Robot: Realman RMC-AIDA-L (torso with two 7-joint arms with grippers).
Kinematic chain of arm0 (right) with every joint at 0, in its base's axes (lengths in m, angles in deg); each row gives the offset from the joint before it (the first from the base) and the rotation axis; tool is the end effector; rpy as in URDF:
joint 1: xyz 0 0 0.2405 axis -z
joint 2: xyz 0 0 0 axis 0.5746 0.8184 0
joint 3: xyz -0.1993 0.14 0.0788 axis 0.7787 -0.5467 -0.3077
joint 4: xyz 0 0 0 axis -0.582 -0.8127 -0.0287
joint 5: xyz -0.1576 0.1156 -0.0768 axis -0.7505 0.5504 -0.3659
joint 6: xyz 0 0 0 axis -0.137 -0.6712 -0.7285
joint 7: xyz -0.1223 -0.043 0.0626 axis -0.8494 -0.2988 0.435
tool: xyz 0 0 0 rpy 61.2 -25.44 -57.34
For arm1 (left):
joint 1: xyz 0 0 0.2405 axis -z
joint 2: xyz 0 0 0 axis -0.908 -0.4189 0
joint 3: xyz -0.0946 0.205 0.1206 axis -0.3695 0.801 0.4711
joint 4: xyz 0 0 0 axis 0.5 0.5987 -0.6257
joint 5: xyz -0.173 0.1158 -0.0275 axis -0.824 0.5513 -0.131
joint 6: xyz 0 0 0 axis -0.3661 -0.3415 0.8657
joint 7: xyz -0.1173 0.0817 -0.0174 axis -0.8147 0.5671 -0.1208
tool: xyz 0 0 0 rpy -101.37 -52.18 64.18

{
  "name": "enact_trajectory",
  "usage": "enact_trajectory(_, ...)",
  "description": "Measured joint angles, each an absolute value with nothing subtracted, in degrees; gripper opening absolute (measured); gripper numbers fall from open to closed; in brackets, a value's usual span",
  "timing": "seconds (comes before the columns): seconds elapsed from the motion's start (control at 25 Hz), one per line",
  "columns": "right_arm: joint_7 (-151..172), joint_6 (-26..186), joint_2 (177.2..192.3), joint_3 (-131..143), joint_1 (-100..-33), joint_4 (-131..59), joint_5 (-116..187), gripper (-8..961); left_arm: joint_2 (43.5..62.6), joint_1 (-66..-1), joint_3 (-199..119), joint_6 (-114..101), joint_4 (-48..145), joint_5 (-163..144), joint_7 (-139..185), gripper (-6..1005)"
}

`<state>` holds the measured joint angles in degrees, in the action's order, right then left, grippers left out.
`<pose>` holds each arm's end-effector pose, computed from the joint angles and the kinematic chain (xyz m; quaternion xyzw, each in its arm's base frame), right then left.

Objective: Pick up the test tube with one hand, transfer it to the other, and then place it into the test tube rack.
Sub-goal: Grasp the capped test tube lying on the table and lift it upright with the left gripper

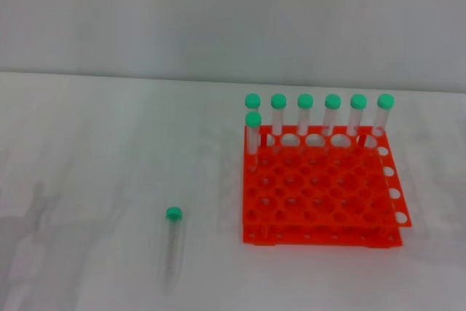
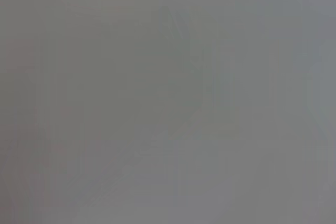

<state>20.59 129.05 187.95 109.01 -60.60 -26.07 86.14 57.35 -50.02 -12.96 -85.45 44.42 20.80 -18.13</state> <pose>0.3449 0.3601 0.0256 -0.6410 0.2905 0.3049 0.6417 -0.3820 0.2425 0.0329 -0.5200 -0.3712 -0.4811 0.6004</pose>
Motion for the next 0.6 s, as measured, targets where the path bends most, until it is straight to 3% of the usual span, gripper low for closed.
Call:
enact_trajectory(0.24, 20.2, 128.9, 188.00, 109.1, -62.0, -26.8, 85.9, 739, 56.74, -53.2, -7.0, -84.2, 53.4, 21.5, -29.9, 892)
enact_trajectory(0.6, 19.9, 130.7, 188.01, 109.1, -61.3, -27.2, 86.1, 735, 52.36, -52.7, -0.9, -75.5, 71.2, 37.3, -55.3, 889)
